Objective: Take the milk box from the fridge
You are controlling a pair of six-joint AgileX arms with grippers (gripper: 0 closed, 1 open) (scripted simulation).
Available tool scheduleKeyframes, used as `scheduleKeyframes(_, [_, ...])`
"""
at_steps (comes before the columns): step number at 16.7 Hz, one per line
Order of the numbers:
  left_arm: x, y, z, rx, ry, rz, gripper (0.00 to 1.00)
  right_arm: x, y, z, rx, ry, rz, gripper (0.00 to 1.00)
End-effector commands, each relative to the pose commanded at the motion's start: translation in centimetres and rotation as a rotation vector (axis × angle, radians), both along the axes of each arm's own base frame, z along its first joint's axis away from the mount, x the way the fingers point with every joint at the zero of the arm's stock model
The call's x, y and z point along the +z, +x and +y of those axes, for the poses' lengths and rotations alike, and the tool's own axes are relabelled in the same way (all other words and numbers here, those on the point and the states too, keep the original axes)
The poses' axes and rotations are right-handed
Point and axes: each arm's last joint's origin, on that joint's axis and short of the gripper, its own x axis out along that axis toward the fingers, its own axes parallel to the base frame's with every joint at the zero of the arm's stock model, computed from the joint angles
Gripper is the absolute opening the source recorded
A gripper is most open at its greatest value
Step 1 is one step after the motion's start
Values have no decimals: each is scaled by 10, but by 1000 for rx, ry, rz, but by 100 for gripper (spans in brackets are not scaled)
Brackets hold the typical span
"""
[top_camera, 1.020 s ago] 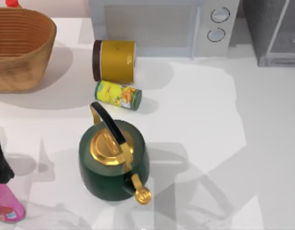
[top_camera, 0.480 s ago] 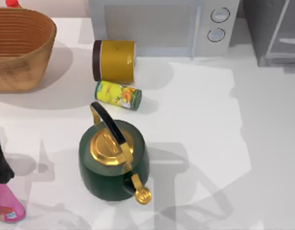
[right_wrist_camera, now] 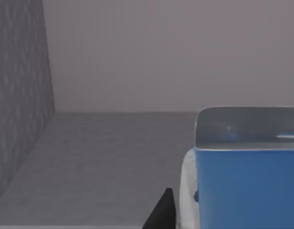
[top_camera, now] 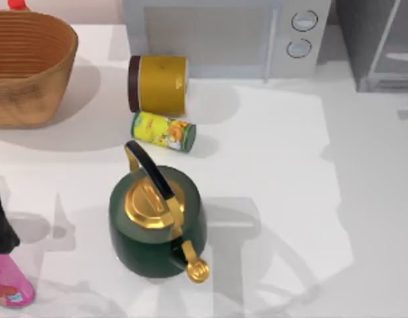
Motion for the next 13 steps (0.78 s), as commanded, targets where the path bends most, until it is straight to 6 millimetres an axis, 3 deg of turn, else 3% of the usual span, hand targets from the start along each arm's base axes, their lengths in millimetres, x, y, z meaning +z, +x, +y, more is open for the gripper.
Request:
scheduleKeyframes(3, [0,0,0,0,0,0,100,1,0,3,6,3,5,0])
scheduleKeyframes(7, [0,0,0,0,0,0,100,29,-14,13,6,-4,4,0])
scheduleKeyframes(10, [0,0,0,0,0,0,100,66,-42,27,4,-11,-6,0])
scheduleKeyframes(13, [0,0,0,0,0,0,100,103,-90,45,1,-16,-27,0])
